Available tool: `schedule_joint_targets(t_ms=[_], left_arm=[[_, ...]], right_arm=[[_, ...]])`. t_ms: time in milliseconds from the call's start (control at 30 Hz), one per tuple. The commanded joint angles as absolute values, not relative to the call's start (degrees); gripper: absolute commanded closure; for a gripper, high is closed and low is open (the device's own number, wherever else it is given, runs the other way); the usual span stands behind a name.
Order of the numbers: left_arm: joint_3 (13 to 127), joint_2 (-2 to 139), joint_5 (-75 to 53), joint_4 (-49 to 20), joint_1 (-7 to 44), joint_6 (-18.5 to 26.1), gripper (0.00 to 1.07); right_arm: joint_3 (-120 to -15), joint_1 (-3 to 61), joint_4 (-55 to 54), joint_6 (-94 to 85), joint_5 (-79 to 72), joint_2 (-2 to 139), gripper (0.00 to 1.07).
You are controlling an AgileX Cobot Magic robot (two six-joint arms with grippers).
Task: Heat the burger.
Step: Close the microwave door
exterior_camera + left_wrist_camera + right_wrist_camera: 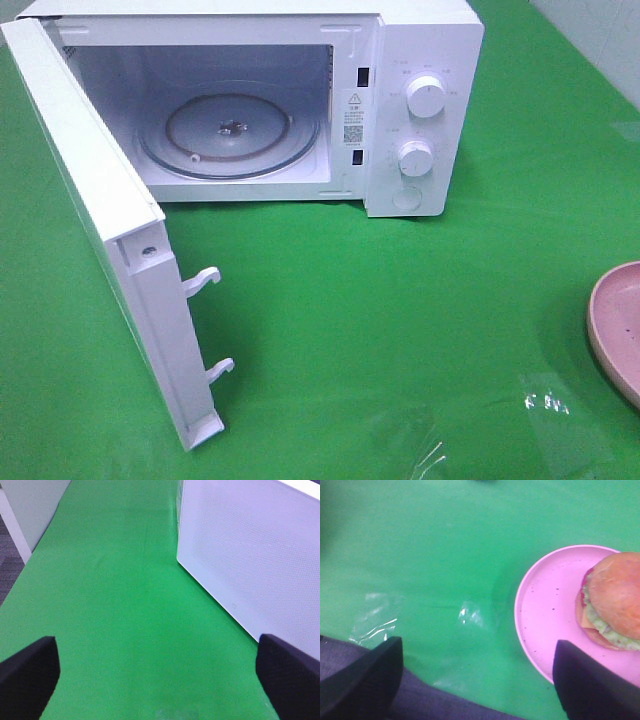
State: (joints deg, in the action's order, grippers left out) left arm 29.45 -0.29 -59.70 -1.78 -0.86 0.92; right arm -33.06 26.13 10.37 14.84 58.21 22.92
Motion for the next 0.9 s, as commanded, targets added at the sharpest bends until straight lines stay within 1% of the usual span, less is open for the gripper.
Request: schedule_joint_targets(t_ms=[33,67,100,167,200,233,267,300,333,367,400,467,600,900], left_arm=[[29.22,-1.32,-59.24,-1.78,-1.03,0.80,0.06],[29.22,-1.32,-59.24,-1.78,-1.03,0.80,0.06],[29.22,-1.32,-59.24,-1.78,-1.03,0.80,0.06],[29.22,-1.32,-59.24,-1.78,-1.03,0.80,0.06],[29.22,-1.32,-59.24,-1.78,-1.03,0.80,0.06],[29.22,-1.32,-59.24,-1.78,-1.03,0.80,0.06],[29.22,-1.32,-59.24,-1.78,-1.03,0.80,0.06],[29.22,-1.32,-59.24,-1.78,-1.03,0.80,0.06],[29.22,-1.32,-59.24,-1.78,-1.03,0.80,0.06],[29.22,-1.32,-59.24,-1.78,-1.03,0.80,0.06],[29.22,-1.32,-59.24,-1.78,-1.03,0.80,0.06],[29.22,-1.32,-59.24,-1.78,-1.03,0.80,0.06],[29.22,-1.32,-59.24,-1.78,-1.03,0.80,0.06],[29.22,-1.32,-59.24,-1.72,-1.03,0.80,0.06]], right_arm=[[-32.54,24.35,10.60,13.64,57.64,21.31,0.31],[-30.77,22.29,10.60,13.64,56.38,18.68,0.31],[-30.77,22.29,10.60,13.64,56.38,18.68,0.31],[-29.39,17.76,10.60,13.06,58.10,14.78,0.31],[-29.39,17.76,10.60,13.06,58.10,14.78,0.31],[-29.39,15.01,10.49,12.66,58.10,12.83,0.31],[-29.39,15.01,10.49,12.66,58.10,12.83,0.31],[-29.39,12.72,10.14,11.17,57.98,10.83,0.31],[-29.39,12.72,10.14,11.17,57.98,10.83,0.31],[-29.34,10.49,9.97,9.28,57.75,8.31,0.31],[-29.34,10.49,9.97,9.28,57.75,8.31,0.31],[-29.11,8.19,9.28,7.05,57.58,4.18,0.31],[-29.05,6.53,8.54,5.90,57.52,-1.26,0.31],[-29.05,6.47,8.19,5.56,57.47,-1.66,0.31]])
